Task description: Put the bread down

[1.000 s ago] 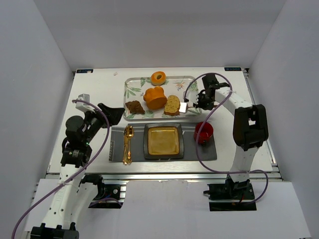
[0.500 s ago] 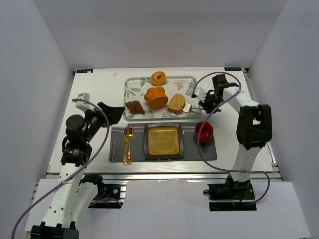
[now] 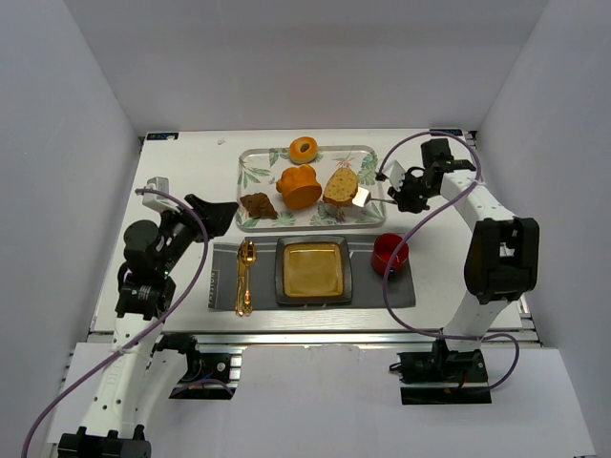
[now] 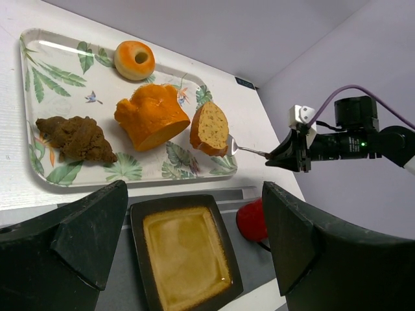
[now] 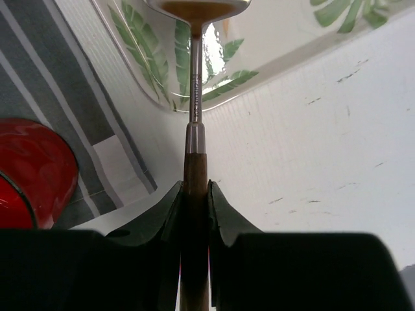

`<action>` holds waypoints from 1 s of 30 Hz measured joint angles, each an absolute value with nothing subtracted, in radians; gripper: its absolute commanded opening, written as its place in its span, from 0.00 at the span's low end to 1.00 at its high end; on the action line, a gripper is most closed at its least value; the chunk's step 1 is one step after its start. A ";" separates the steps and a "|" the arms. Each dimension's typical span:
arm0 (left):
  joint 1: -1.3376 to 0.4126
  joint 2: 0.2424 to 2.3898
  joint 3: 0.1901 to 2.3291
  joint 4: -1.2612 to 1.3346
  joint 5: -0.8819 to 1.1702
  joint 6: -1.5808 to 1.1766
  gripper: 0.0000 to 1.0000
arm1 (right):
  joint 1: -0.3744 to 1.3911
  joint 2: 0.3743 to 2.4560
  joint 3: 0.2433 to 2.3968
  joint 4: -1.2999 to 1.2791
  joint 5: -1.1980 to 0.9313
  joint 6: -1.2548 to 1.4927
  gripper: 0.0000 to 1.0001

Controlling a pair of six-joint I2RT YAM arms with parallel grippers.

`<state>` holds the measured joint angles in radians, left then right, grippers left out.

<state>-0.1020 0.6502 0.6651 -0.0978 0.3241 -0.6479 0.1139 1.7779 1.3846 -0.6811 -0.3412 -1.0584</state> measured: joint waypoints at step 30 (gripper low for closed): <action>-0.102 0.574 0.665 -0.135 0.303 -0.648 0.93 | 0.395 1.486 1.130 -0.764 -0.337 -1.455 0.00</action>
